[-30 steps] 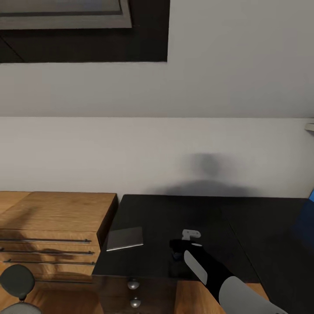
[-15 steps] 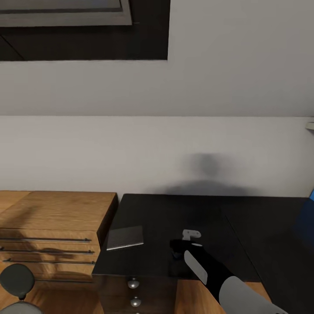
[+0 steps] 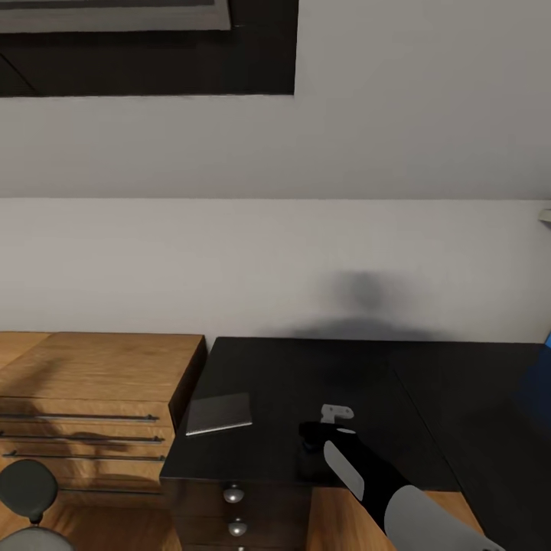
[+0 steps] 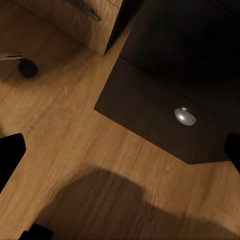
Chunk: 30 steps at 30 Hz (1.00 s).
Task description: In the bedroom, organize the workspace by keeping the computer under the desk, ensuring the monitor is on the desk, placing the keyboard on the desk next to the monitor, placing the mouse on the desk next to the keyboard, moving the folder from the swivel chair onto the desk next to the mouse, stacking the notebook on top of the folder with the pen on top of the notebook, and positioning the swivel chair next to the desk.
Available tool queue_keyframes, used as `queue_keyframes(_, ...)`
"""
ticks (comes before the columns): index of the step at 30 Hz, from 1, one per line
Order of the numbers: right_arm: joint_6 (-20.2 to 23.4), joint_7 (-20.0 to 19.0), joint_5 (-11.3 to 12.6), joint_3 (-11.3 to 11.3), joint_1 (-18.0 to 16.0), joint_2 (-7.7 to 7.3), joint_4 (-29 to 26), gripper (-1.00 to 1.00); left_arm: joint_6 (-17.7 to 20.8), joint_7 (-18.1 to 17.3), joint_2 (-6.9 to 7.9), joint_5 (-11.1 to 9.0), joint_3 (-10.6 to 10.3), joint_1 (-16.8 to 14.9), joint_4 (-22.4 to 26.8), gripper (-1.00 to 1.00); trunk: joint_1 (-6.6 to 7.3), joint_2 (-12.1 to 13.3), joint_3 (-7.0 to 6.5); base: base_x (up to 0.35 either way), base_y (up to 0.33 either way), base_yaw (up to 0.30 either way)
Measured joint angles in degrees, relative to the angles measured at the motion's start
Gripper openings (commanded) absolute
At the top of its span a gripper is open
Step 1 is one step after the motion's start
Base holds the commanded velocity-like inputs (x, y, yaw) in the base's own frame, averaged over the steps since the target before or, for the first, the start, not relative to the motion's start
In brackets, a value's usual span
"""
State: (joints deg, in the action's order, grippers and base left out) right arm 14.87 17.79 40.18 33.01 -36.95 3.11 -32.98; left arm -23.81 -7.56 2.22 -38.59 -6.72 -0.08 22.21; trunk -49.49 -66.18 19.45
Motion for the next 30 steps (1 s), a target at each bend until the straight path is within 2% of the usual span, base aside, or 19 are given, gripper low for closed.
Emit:
queue_keyframes(14, -0.1, 0.0, 0.0, 0.0, 0.0, 0.01, 0.4, 1.0, 0.0, 0.0, 0.0, 0.0, 0.0, 0.0, 0.0, 1.0, -3.08, -5.6, 2.52, 0.0, 0.0, 0.0)
queue_keyframes(30, -0.1, 0.0, 0.0, 0.0, 0.0, 0.01, 0.4, 1.0, 0.0, 0.0, 0.0, 0.0, 0.0, 0.0, 0.0, 1.0, -3.08, -5.6, 2.52, 0.0, 0.0, 0.0)
